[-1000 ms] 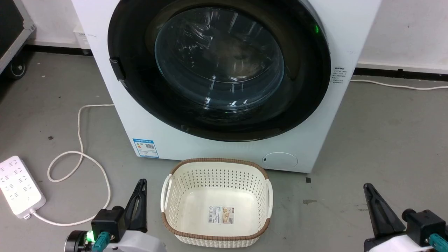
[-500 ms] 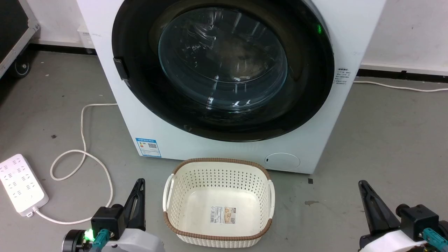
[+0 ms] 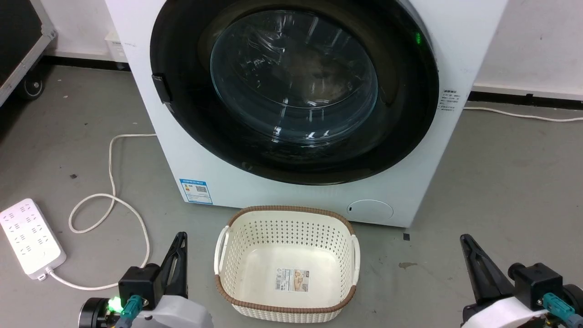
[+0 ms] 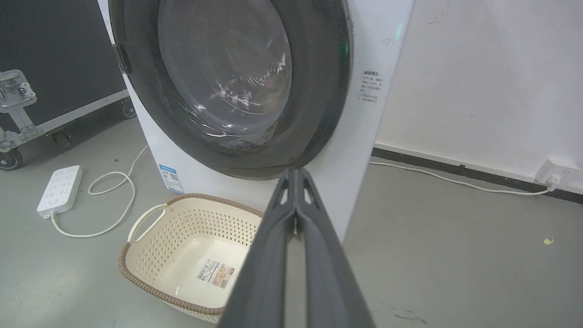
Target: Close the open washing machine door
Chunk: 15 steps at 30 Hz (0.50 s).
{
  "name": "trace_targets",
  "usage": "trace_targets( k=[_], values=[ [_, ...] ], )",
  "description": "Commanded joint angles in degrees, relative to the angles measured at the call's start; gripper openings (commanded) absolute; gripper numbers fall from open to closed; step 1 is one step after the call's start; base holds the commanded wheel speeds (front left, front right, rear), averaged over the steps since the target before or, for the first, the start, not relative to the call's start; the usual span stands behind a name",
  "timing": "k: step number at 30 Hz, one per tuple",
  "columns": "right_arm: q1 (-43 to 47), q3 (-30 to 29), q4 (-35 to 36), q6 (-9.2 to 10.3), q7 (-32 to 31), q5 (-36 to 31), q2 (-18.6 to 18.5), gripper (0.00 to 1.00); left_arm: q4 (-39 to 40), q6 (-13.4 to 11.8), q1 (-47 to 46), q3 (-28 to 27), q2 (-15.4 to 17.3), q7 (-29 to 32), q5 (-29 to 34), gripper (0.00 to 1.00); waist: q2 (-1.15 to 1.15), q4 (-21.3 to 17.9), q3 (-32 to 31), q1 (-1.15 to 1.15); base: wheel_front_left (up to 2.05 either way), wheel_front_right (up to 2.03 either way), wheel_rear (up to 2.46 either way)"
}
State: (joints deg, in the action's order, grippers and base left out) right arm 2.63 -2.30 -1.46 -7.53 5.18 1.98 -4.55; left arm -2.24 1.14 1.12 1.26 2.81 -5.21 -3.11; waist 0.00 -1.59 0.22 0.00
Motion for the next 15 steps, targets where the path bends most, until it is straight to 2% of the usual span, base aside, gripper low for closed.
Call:
trace_targets(
  k=[1,15],
  values=[
    [-1.1,0.2,0.4,0.03,-0.3,-0.4,0.4,0.0,0.3,-0.3,-0.7,-0.2,0.0,0.4,0.4,0.0,0.0,0.0,0.0,0.0,0.0,0.0,0.0],
    [-1.6,0.9,0.7,0.03,-2.0,-0.9,0.9,0.0,1.0,-0.6,-0.8,-0.5,0.1,2.0,1.3,0.0,0.0,0.6,-0.1,0.0,0.0,0.0,0.0]
  ],
)
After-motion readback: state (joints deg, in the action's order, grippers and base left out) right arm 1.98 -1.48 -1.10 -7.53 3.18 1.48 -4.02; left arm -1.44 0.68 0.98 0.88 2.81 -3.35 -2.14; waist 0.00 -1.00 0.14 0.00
